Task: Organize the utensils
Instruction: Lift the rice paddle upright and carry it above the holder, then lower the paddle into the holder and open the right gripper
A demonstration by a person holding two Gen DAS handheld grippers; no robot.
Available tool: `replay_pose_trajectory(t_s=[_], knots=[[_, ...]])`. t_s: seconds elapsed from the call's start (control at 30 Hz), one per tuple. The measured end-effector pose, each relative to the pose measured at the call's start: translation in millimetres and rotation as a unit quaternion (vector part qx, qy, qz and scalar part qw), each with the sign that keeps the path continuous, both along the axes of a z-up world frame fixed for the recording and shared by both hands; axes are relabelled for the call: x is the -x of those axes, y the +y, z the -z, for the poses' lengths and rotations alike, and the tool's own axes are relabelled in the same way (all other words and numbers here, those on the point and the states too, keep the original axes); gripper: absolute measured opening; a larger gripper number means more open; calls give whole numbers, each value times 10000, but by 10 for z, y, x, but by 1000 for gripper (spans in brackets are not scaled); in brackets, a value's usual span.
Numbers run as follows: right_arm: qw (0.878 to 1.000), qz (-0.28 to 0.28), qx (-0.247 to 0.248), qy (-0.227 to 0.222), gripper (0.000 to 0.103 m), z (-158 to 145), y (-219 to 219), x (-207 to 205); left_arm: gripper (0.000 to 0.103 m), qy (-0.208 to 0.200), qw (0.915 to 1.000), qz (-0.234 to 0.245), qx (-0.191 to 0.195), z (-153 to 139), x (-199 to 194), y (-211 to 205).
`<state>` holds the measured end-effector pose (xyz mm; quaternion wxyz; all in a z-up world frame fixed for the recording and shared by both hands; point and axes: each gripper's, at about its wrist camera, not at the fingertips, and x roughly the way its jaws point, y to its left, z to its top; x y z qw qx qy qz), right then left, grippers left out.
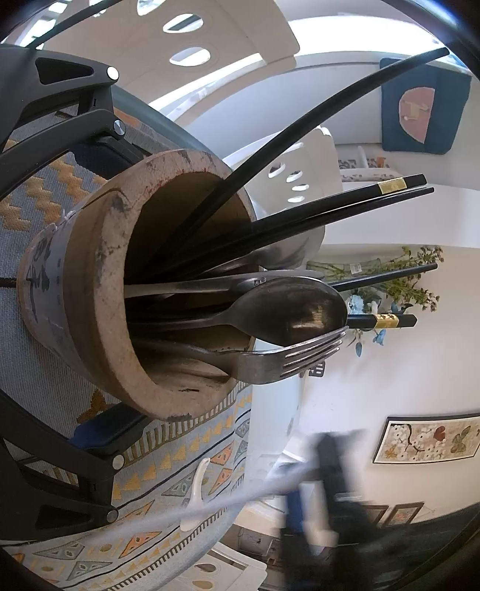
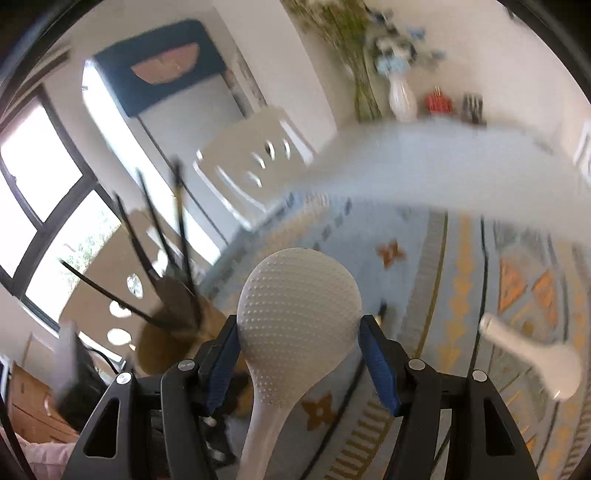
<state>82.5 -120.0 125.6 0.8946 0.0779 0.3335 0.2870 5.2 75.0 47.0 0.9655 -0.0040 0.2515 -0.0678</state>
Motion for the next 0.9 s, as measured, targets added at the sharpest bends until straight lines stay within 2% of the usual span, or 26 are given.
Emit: replay_pose_trajectory(t_s=[0.23,0.37,0.53,0.7,0.9], knots=[[9925,196,-267,-1179,62,-698,79,148,103,2,10000,-3,14,3,9,5],[9860,194,-385,-1613,62,-886,288,162,103,-5,10000,-3,22,1,13,10],[9794,69,-170,-2012,62,-933,608,205,103,1,10000,-16,62,2,10,35],[9727,-76,19,-2320,63,-840,851,246,103,18,9999,-29,101,6,0,69],[9722,-363,123,-2310,63,-713,974,293,103,33,9999,-48,131,10,-17,106]])
